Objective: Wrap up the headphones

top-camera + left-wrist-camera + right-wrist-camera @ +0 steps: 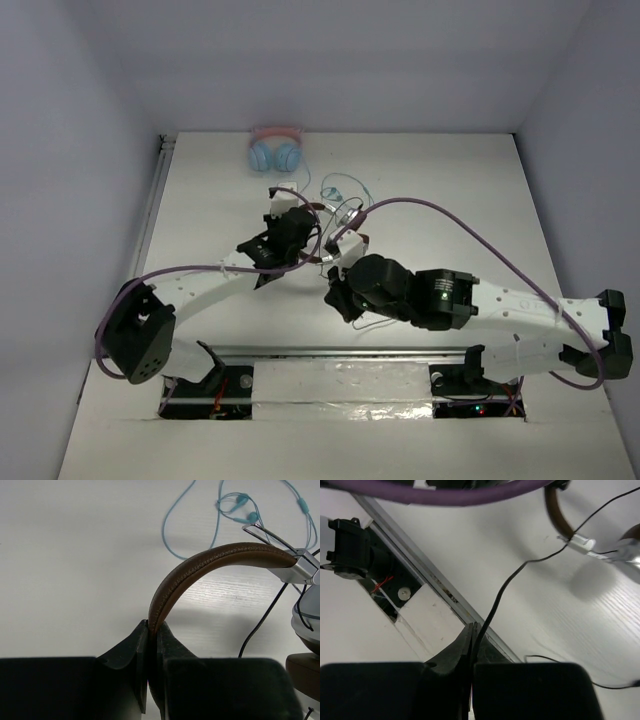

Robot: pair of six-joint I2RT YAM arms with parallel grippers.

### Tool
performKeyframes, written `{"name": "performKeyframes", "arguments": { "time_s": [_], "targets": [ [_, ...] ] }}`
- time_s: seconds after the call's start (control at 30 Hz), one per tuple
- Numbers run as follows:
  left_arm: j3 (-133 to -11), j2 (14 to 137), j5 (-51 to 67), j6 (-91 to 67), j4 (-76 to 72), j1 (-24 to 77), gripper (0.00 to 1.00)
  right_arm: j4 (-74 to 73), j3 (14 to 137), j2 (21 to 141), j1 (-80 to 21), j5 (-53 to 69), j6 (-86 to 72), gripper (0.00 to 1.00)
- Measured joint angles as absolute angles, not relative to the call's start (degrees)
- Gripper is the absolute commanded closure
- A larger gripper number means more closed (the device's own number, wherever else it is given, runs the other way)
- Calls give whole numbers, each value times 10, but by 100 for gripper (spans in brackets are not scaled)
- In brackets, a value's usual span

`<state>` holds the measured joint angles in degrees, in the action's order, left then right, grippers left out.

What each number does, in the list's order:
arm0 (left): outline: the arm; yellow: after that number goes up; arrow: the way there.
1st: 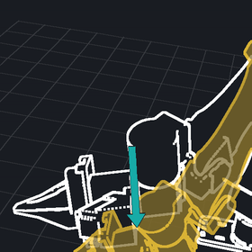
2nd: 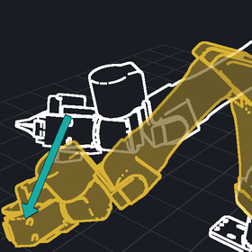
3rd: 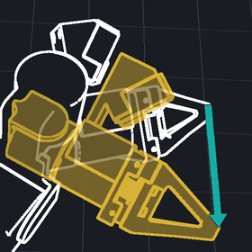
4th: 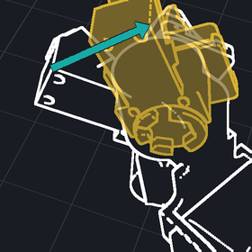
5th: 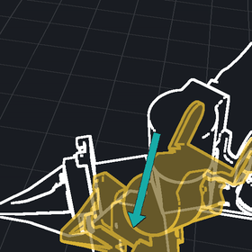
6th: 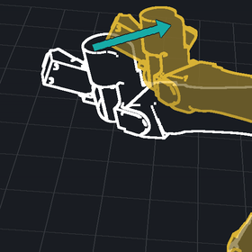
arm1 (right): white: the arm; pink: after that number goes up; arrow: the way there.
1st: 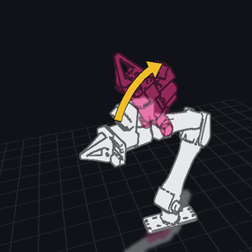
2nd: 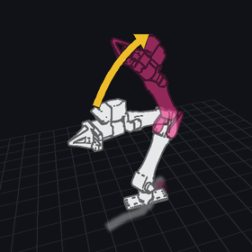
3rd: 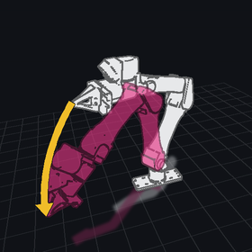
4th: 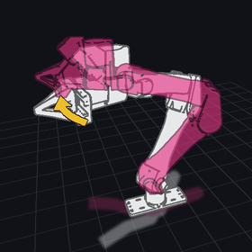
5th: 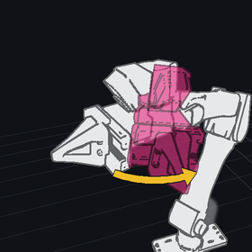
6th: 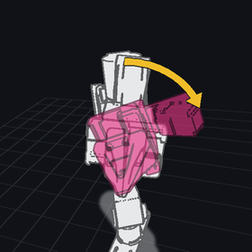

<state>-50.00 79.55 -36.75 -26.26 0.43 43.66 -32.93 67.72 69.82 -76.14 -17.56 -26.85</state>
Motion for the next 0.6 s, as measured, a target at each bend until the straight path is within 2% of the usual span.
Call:
{"name": "performKeyframes", "arguments": {
  "time_s": [0.33,0.6],
  "targets": [
    [-450,703,-381,-256,51,489,100,-404,691,658,-718,-244,-227,100],
    [-417,693,-367,-268,103,536,100,-410,702,667,-675,-302,-204,100]
  ]
}}
